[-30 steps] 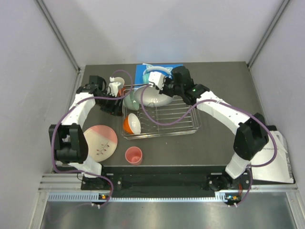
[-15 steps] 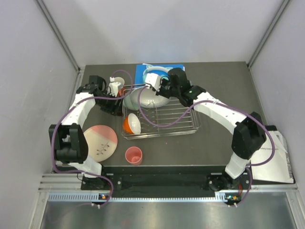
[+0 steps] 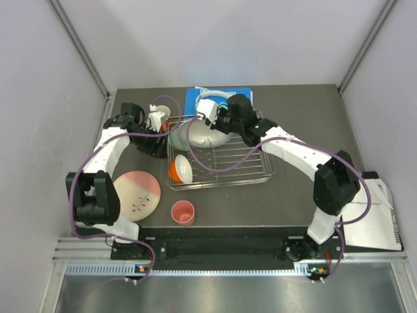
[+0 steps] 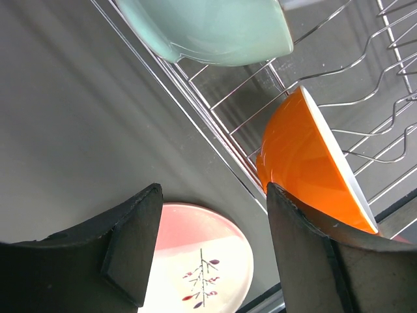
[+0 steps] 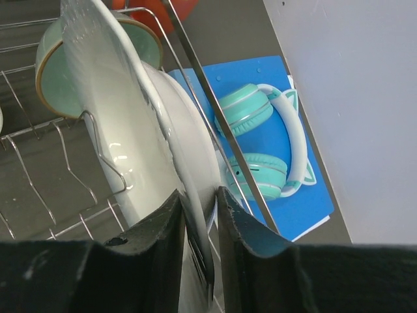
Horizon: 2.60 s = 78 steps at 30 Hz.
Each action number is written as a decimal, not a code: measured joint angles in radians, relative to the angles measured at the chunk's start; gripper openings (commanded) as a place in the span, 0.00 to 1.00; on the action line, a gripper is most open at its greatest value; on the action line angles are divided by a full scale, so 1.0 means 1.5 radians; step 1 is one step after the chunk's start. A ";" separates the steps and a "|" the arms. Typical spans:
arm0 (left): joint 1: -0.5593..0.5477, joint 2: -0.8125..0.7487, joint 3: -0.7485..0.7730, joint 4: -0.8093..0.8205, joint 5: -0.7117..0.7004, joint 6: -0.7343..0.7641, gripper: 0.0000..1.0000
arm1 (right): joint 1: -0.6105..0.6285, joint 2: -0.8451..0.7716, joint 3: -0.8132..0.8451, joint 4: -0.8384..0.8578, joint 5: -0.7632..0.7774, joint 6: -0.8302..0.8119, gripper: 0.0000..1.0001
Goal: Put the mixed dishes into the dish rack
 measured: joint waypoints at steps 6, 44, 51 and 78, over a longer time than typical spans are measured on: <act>0.000 -0.001 -0.002 0.000 -0.002 0.002 0.69 | 0.001 0.000 -0.025 0.025 0.004 0.009 0.34; 0.000 -0.001 -0.004 0.000 -0.001 0.001 0.69 | 0.060 -0.081 -0.108 0.017 0.020 0.017 1.00; 0.000 -0.001 -0.004 0.000 -0.001 0.000 0.69 | 0.088 -0.096 -0.117 0.012 0.020 0.017 1.00; 0.000 -0.001 -0.004 0.000 -0.001 -0.002 0.68 | 0.079 -0.006 -0.028 0.039 0.061 -0.009 1.00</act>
